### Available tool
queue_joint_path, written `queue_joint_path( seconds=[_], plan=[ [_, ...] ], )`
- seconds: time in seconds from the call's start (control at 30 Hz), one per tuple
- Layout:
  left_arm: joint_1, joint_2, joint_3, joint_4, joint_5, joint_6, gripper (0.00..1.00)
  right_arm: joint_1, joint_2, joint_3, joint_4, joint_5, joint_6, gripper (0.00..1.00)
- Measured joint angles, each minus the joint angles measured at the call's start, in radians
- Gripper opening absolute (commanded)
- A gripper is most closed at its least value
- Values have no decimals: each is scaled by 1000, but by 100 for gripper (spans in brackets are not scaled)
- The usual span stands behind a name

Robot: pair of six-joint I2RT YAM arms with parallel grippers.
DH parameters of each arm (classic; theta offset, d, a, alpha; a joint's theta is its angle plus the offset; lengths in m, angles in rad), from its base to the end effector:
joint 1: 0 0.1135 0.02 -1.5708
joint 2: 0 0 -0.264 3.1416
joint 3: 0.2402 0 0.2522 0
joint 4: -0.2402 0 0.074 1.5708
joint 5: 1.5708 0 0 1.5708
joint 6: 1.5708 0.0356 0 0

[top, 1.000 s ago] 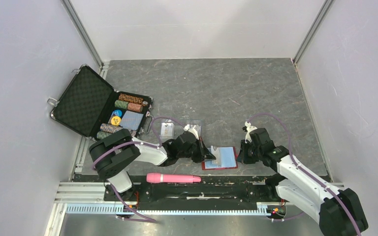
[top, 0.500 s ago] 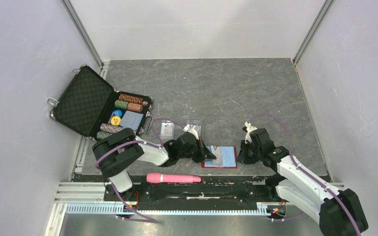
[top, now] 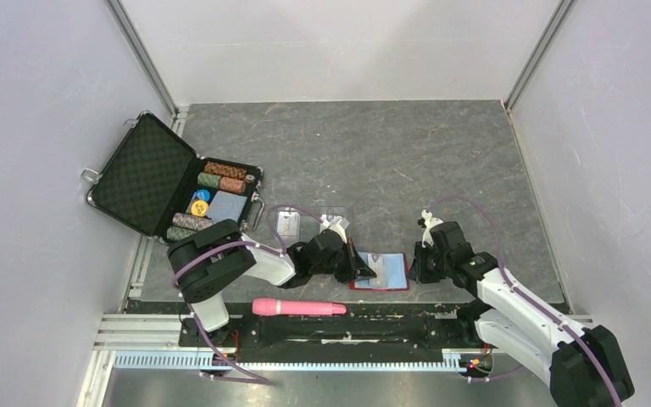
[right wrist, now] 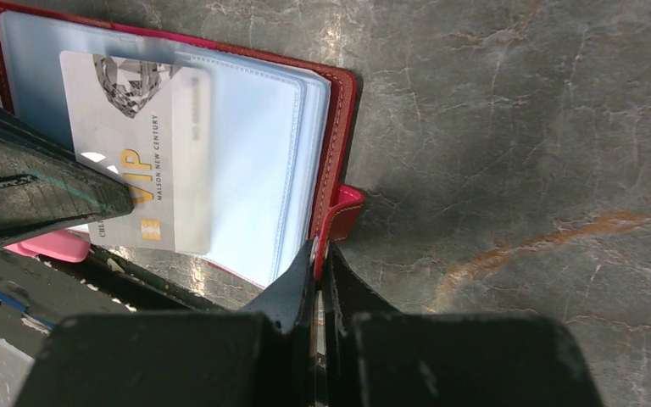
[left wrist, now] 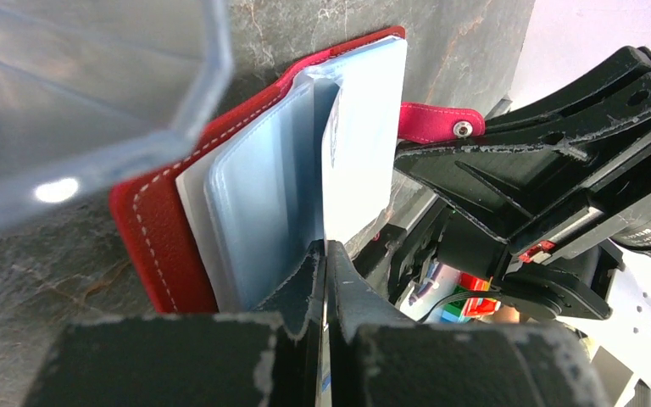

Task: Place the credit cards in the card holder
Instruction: Insert the credit card into the card holder.

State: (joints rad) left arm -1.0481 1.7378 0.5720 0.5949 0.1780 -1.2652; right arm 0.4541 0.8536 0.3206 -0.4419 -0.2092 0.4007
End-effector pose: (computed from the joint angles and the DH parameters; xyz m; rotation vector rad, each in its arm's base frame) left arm 0.1479 -0.2694 0.1134 -0.1529 2.5517 -1.3685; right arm 0.1307 0.0720 0.1496 -0.1546 2.6202 0.5846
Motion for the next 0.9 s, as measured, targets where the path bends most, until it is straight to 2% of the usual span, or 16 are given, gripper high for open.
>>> queue_joint_path(
  seconds=[0.33, 0.37, 0.47, 0.6, 0.9],
  plan=[
    [-9, 12, 61, -85, 14, 2, 4, 0, 0, 0, 0, 0, 0, 0],
    [-12, 12, 73, -106, 12, 5, 8, 0, 0, 0, 0, 0, 0, 0],
    [-24, 5, 114, -195, -10, 25, 30, 0, 0, 0, 0, 1, 0, 0],
    [-41, -13, 166, -364, -50, 68, 45, 0, 0, 0, 0, 0, 0, 0],
    [-71, -39, 311, -662, -139, 181, 60, 0, 0, 0, 0, -3, 0, 0]
  ],
)
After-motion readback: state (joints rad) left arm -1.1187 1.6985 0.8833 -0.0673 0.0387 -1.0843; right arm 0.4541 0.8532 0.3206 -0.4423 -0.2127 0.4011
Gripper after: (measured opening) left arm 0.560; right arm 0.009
